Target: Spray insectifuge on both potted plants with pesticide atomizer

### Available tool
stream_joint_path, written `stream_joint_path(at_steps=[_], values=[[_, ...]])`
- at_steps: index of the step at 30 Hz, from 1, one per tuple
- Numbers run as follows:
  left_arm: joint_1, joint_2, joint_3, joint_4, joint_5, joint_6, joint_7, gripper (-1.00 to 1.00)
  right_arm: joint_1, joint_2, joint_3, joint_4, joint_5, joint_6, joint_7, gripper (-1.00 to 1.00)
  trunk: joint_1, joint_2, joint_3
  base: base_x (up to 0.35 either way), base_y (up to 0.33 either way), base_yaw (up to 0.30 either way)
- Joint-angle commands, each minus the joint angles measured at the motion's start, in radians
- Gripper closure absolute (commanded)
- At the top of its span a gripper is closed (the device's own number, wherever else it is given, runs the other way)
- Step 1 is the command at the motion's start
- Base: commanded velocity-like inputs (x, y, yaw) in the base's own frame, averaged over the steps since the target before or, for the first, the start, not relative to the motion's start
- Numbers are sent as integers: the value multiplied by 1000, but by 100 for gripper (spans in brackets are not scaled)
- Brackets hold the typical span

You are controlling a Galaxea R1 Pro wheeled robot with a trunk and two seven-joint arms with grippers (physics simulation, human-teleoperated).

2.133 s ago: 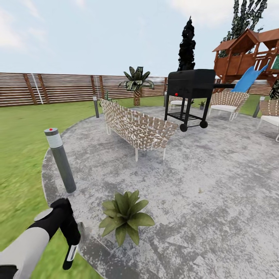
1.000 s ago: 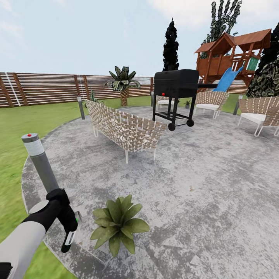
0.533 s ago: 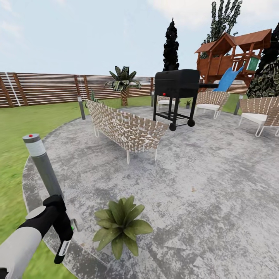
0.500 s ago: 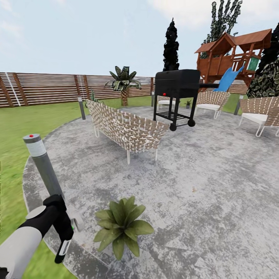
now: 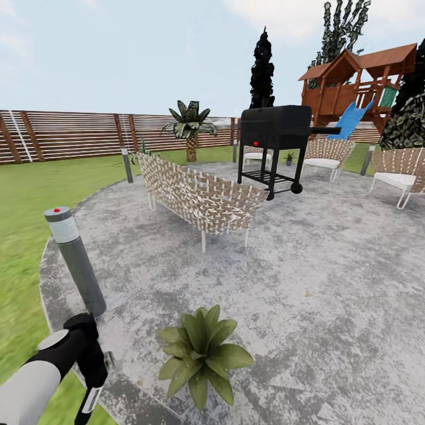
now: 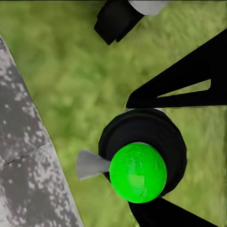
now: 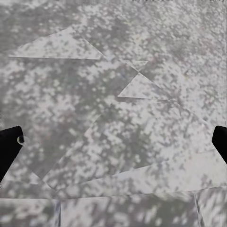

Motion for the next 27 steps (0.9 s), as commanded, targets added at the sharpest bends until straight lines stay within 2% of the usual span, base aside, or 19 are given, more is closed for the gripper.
stream_joint_path(at_steps=[1, 2, 4, 6, 8, 9, 11, 13, 16, 17, 19, 21, 24, 27], values=[[15, 1, -4, 5, 5, 9, 31, 100, 0, 0, 9, 0, -10, -3, -2, -100, 0, 0, -1, 5, 9, -114], [23, 0, -3, 8, 9, 9, 65, 100, 0, 0, 8, 0, -10, -3, -3, -100, 0, 0, -1, 3, 5, -205], [30, 0, 0, 10, 18, 10, 95, 100, 0, 0, 7, -1, -10, -3, -3, -100, 0, 0, -1, 1, 2, -257], [32, -9, 0, 7, 24, 11, 100, 100, 0, 0, 6, -2, -10, -3, -3, -100, 0, 0, -1, 0, 1, -290], [31, -33, -3, 1, 25, 12, 100, 100, 0, -1, 6, -2, -10, -3, -3, -100, 0, 0, -1, 0, 0, -296], [27, -61, -5, -2, 25, 12, 99, 100, 0, -1, 6, -1, -10, -3, -3, -100, 0, 0, -1, 0, 0, -299], [21, -100, -7, -4, 18, 11, 98, 100, 0, -1, 6, -1, -10, -3, -3, -100, 0, 0, -1, 0, 0, -299], [18, -112, -8, -3, 15, 10, 98, 100, 0, -1, 6, -1, -10, -3, -3, -100, 0, 0, -1, 0, 0, -283], [26, -101, -10, 10, 15, 1, 97, 100, 0, 0, 6, 0, -10, -3, -3, -100, 0, 0, -1, 0, 0, -65], [29, -87, -9, 16, 17, -16, 98, 100, 0, 0, 7, 0, -10, -3, -3, -100, 0, 0, -1, 0, 0, -17], [32, -36, -2, 70, 25, -71, 99, 100, 0, 0, 8, 0, -10, -3, -3, -100, 0, 0, -1, 0, 0, -5], [32, -9, 0, 113, 27, -85, 101, 100, 0, 0, 8, 0, -10, -3, -3, -100, 0, 0, -1, 0, 0, -1], [33, 19, 1, 175, 27, -93, 109, 100, 0, 0, 8, 0, -10, -3, -3, -100, 0, 0, -1, 0, 0, 0], [33, 20, 2, 185, 27, -94, 126, 100, 0, 0, 8, 0, -10, -3, -3, -100, 0, 0, -1, 0, 0, 0]])
